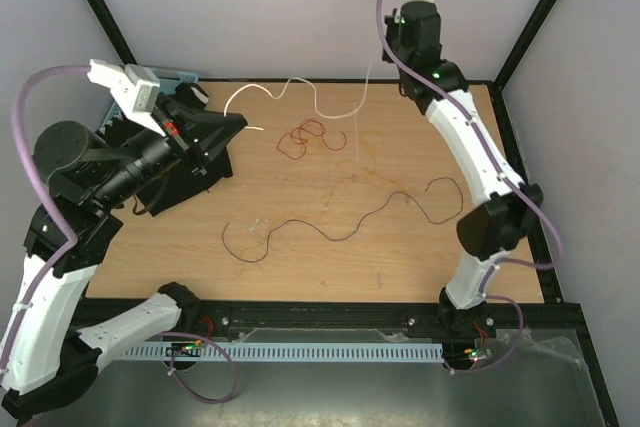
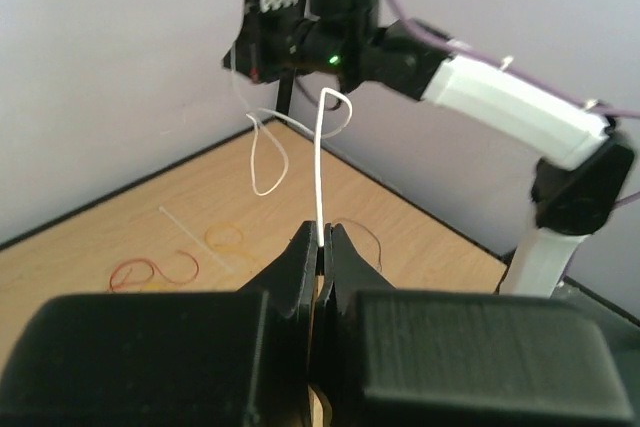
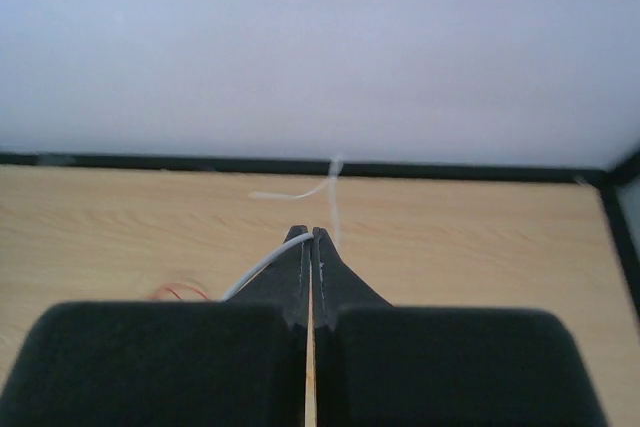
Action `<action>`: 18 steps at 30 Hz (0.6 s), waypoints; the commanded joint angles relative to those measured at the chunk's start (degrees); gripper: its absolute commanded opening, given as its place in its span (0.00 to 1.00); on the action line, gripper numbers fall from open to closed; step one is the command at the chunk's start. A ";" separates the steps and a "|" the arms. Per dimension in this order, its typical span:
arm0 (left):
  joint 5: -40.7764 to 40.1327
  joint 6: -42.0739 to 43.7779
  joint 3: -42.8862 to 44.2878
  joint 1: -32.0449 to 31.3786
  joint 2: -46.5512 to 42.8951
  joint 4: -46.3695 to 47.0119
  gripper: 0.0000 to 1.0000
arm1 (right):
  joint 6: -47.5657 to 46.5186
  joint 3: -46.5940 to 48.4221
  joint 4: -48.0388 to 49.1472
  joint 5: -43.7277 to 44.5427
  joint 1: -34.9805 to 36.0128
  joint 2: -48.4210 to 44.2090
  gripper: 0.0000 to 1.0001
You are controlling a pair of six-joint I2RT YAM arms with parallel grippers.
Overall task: Zip-tie the wires
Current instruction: Straighten the cable at the center of the board.
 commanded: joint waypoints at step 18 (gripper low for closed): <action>4.04 -11.95 -28.36 0.58 -4.27 1.62 0.00 | -6.00 -44.98 -17.77 19.29 -4.25 -40.48 0.00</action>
